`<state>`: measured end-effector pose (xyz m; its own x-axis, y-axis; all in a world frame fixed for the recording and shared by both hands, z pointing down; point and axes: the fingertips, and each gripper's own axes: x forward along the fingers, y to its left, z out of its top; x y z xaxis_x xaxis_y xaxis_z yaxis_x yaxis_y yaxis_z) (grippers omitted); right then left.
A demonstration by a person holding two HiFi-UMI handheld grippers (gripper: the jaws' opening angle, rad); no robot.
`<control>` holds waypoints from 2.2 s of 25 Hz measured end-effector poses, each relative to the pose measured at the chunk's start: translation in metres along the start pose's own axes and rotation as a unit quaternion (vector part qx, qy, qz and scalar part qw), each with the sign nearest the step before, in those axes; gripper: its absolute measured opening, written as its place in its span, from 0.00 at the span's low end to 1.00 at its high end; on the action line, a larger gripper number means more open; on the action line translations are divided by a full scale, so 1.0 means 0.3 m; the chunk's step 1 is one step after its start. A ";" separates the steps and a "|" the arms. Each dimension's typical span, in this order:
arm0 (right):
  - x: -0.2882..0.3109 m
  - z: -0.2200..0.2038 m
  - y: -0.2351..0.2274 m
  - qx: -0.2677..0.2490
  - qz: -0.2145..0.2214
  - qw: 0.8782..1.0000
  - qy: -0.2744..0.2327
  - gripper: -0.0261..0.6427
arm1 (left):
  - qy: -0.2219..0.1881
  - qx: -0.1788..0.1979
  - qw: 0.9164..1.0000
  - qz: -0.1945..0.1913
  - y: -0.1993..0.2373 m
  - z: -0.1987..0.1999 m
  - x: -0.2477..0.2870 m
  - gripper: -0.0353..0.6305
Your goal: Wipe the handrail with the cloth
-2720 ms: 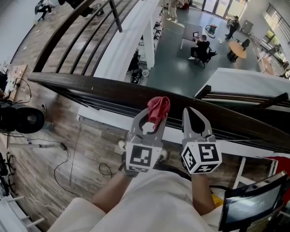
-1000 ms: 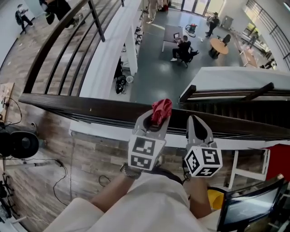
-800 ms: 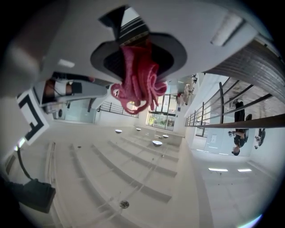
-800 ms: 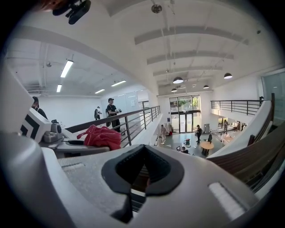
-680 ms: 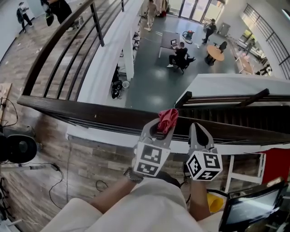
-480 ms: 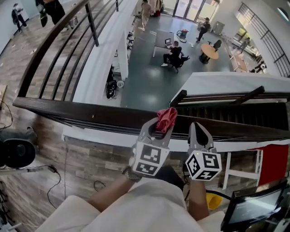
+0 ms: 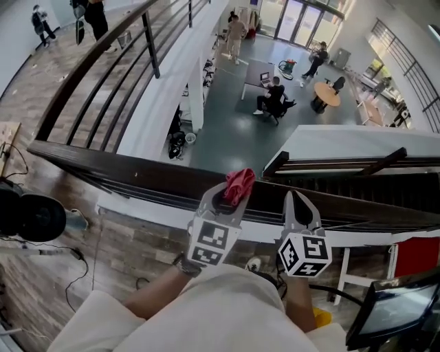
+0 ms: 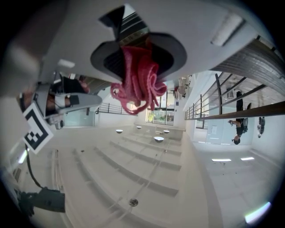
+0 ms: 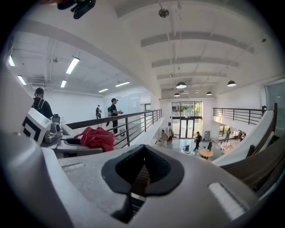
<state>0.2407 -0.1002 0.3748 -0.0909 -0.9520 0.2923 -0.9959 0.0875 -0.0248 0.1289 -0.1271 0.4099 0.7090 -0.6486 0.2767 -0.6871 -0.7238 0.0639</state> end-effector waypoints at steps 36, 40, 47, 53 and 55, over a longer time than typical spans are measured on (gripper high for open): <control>-0.005 -0.102 -0.161 0.023 0.098 0.994 0.036 0.04 | 0.042 -0.020 0.996 0.071 -0.079 0.013 0.091 0.25; -0.014 -0.093 -0.173 0.021 0.090 0.995 0.034 0.04 | 0.053 -0.016 0.997 0.051 -0.123 0.022 0.110 0.25; -0.022 -0.098 -0.177 0.019 0.087 0.995 0.036 0.04 | 0.052 -0.011 0.998 0.043 -0.150 0.024 0.119 0.25; -0.012 -0.101 -0.177 0.012 0.075 0.996 0.039 0.04 | 0.049 -0.005 0.998 0.039 -0.143 0.022 0.123 0.25; -0.009 -0.108 -0.164 0.011 0.074 0.996 0.039 0.04 | 0.052 -0.008 0.998 0.032 -0.136 0.014 0.121 0.25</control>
<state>0.2899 -0.0925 0.4063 -0.2374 -0.9032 0.3577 -0.9714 0.2184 -0.0933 0.1834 -0.1221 0.4133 0.6439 -0.6649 0.3785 -0.7336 -0.6771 0.0585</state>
